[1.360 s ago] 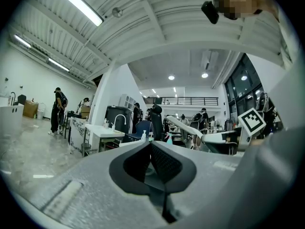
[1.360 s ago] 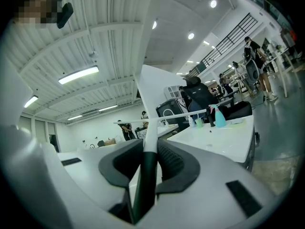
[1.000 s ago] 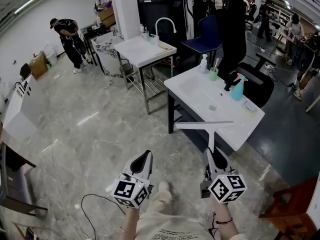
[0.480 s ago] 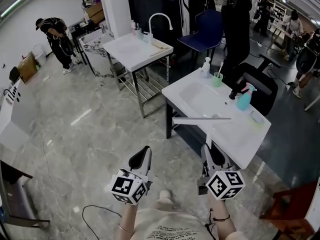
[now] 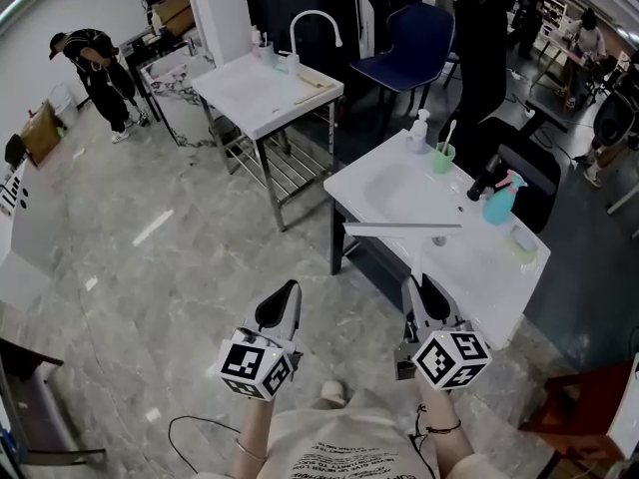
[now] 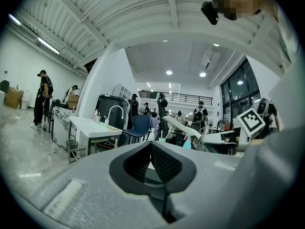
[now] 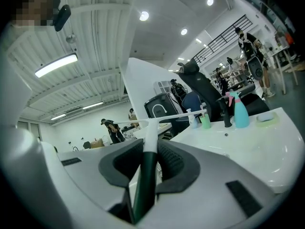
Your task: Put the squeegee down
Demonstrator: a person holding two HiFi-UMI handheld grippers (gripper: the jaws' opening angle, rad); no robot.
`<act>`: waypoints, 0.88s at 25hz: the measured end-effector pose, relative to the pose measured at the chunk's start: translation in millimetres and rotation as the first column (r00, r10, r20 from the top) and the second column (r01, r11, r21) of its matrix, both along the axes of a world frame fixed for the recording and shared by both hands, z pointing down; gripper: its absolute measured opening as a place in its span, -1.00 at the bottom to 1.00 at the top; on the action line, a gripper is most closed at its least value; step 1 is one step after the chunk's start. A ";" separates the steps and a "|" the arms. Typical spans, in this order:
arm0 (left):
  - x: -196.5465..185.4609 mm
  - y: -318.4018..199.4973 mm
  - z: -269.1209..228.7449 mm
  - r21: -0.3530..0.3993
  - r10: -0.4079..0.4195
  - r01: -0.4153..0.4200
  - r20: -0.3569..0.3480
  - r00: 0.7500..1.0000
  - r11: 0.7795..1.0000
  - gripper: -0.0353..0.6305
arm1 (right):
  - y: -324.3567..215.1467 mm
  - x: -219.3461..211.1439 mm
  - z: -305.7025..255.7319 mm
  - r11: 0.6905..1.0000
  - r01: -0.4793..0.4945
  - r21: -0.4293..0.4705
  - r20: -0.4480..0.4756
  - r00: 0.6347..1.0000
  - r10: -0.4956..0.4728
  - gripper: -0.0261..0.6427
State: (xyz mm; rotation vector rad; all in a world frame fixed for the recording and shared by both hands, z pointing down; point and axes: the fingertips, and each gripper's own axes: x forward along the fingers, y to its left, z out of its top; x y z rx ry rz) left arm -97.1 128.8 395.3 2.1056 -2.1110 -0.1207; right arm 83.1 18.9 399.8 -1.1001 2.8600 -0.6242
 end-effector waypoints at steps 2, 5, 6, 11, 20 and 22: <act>-5.2 -6.1 1.2 0.000 0.002 -0.002 -0.001 1.000 1.000 -0.83 | -5.8 -7.2 1.1 1.000 -0.001 -0.001 0.001 1.000 0.001 -0.63; -9.5 -14.5 2.9 -0.001 0.008 -0.008 -0.005 1.000 1.000 -0.83 | -14.5 -13.4 4.2 1.000 -0.008 -0.013 0.002 1.000 0.008 -0.63; -11.5 -17.5 3.5 -0.003 0.008 -0.008 -0.007 1.000 1.000 -0.83 | -17.2 -15.3 5.5 1.000 -0.010 -0.021 0.003 1.000 0.010 -0.63; -23.0 -43.8 -0.7 -0.005 0.021 -0.021 -0.009 1.000 1.000 -0.83 | -39.5 -26.8 4.9 0.999 -0.023 -0.037 0.007 1.000 0.023 -0.63; -43.6 -109.7 9.7 -0.016 0.051 -0.051 0.011 0.999 0.999 -0.83 | -99.7 -51.8 19.5 0.997 -0.045 -0.056 0.032 0.998 0.046 -0.64; -53.8 -127.1 10.6 -0.020 0.053 -0.053 0.013 0.999 0.998 -0.83 | -115.8 -62.0 23.0 0.997 -0.048 -0.066 0.032 0.998 0.050 -0.64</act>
